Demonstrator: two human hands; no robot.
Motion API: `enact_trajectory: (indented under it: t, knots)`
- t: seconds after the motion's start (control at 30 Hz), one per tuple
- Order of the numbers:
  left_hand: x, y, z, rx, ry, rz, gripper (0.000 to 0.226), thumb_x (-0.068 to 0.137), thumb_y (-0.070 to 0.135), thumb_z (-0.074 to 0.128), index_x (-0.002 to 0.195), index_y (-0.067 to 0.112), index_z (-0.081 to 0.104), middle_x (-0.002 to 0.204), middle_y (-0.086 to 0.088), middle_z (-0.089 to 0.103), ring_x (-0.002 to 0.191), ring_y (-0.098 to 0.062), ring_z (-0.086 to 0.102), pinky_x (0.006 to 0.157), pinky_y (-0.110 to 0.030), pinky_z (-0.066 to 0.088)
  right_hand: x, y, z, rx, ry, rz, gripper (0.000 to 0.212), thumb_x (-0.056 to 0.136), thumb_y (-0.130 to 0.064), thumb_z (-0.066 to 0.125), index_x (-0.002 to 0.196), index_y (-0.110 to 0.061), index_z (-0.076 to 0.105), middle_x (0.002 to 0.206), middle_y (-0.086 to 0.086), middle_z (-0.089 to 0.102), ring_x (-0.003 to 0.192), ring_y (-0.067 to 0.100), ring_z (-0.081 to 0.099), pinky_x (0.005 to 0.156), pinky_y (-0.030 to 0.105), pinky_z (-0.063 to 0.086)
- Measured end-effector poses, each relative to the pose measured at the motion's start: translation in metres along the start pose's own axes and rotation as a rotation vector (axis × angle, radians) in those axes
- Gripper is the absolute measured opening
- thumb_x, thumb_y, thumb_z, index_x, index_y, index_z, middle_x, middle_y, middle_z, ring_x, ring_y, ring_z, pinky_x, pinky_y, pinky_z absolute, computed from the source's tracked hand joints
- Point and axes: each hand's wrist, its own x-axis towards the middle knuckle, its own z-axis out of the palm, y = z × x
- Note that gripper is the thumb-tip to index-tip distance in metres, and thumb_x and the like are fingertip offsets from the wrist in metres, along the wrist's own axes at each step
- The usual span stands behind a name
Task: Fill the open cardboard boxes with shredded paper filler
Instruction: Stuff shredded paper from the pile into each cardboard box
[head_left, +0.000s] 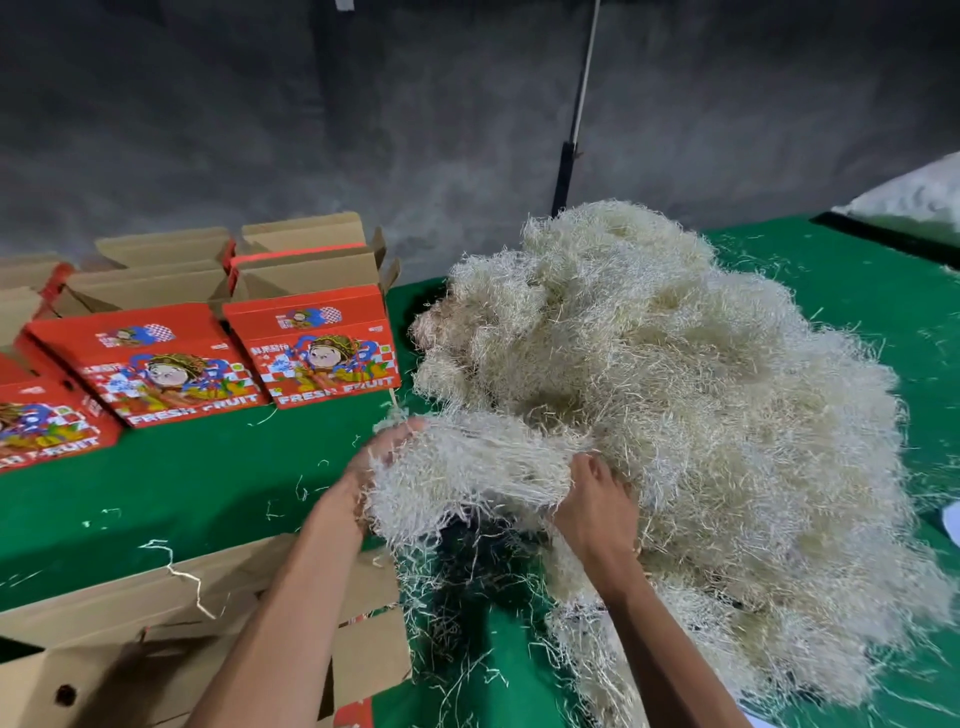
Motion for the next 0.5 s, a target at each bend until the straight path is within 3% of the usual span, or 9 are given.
enact_trajectory:
  t: [0.03,0.13,0.2,0.23,0.27,0.33,0.4,0.43,0.5]
  knots:
    - [0.000,0.007,0.003,0.009,-0.080,-0.005,0.039,0.090,0.040,0.058,0.116,0.011,0.059,0.124,-0.017,0.062,0.117,-0.030,0.054,0.104,-0.041,0.038,-0.001,0.003,0.000,-0.003,-0.010,0.019,0.061,0.080,-0.015,0.061,0.136,-0.023,0.038,0.138,0.005,0.051,0.125,0.024,0.050,0.116,0.051,0.034]
    - [0.010,0.015,0.010,-0.064,-0.206,-0.118,0.065,0.084,0.050,0.060,0.137,0.013,0.051,0.142,-0.016,0.054,0.133,-0.033,0.045,0.110,-0.053,0.034,-0.005,-0.004,0.002,0.034,0.012,-0.151,0.097,0.077,-0.055,0.071,0.150,-0.023,0.015,0.158,0.007,0.023,0.144,0.026,0.026,0.122,0.056,0.015]
    - [0.007,0.003,0.012,-0.105,-0.159,-0.147,0.065,0.096,0.041,0.052,0.146,0.003,0.040,0.155,-0.022,0.034,0.143,-0.037,0.032,0.114,-0.052,0.029,-0.008,-0.024,0.003,0.091,0.018,-0.375,0.111,0.077,-0.058,0.071,0.156,-0.028,-0.001,0.166,0.001,0.002,0.152,0.024,0.002,0.120,0.054,-0.003]
    - [0.006,-0.008,0.011,-0.115,-0.114,-0.184,0.056,0.097,0.032,0.054,0.138,-0.005,0.045,0.153,-0.027,0.035,0.141,-0.040,0.035,0.110,-0.051,0.034,-0.008,-0.033,0.003,0.102,0.003,-0.445,0.113,0.076,-0.049,0.074,0.158,-0.028,-0.002,0.166,0.002,0.008,0.152,0.024,0.005,0.119,0.052,-0.006]
    - [0.003,-0.017,0.007,-0.155,-0.047,-0.186,0.039,0.095,0.021,0.058,0.119,-0.008,0.055,0.145,-0.030,0.042,0.132,-0.041,0.045,0.099,-0.047,0.043,-0.009,-0.039,0.004,0.113,-0.016,-0.477,0.112,0.073,-0.036,0.078,0.158,-0.026,0.006,0.162,0.006,0.026,0.150,0.027,0.018,0.118,0.050,-0.005]
    - [0.003,-0.028,-0.007,-0.241,0.035,-0.147,0.010,0.088,0.006,0.060,0.083,-0.003,0.058,0.126,-0.028,0.058,0.105,-0.034,0.061,0.075,-0.034,0.048,-0.008,-0.038,0.002,0.101,-0.014,-0.432,0.083,0.075,-0.014,0.076,0.148,-0.020,0.038,0.139,0.003,0.058,0.134,0.024,0.047,0.116,0.042,-0.001]
    - [0.004,-0.020,-0.019,-0.340,0.069,-0.060,0.021,0.098,0.004,0.049,0.079,0.002,0.055,0.123,-0.024,0.060,0.112,-0.031,0.059,0.083,-0.032,0.046,-0.005,-0.022,0.002,0.030,0.016,-0.310,0.052,0.085,-0.009,0.065,0.133,-0.024,0.052,0.125,-0.005,0.065,0.118,0.015,0.059,0.120,0.042,0.007]
    - [0.009,-0.016,-0.026,-0.392,0.086,-0.007,0.028,0.102,0.007,0.043,0.080,0.003,0.059,0.126,-0.022,0.059,0.121,-0.032,0.054,0.090,-0.035,0.043,-0.002,-0.013,0.001,0.018,0.009,-0.240,0.047,0.088,-0.008,0.060,0.131,-0.025,0.051,0.122,-0.005,0.066,0.113,0.014,0.061,0.122,0.046,0.019]
    - [0.020,-0.009,-0.041,-0.424,0.156,0.055,0.037,0.105,0.008,0.035,0.097,-0.001,0.070,0.128,-0.019,0.058,0.122,-0.029,0.053,0.096,-0.036,0.041,0.000,0.001,0.004,0.026,-0.043,-0.138,0.056,0.090,-0.003,0.050,0.140,-0.027,0.045,0.121,-0.002,0.067,0.107,0.015,0.064,0.109,0.047,0.044]
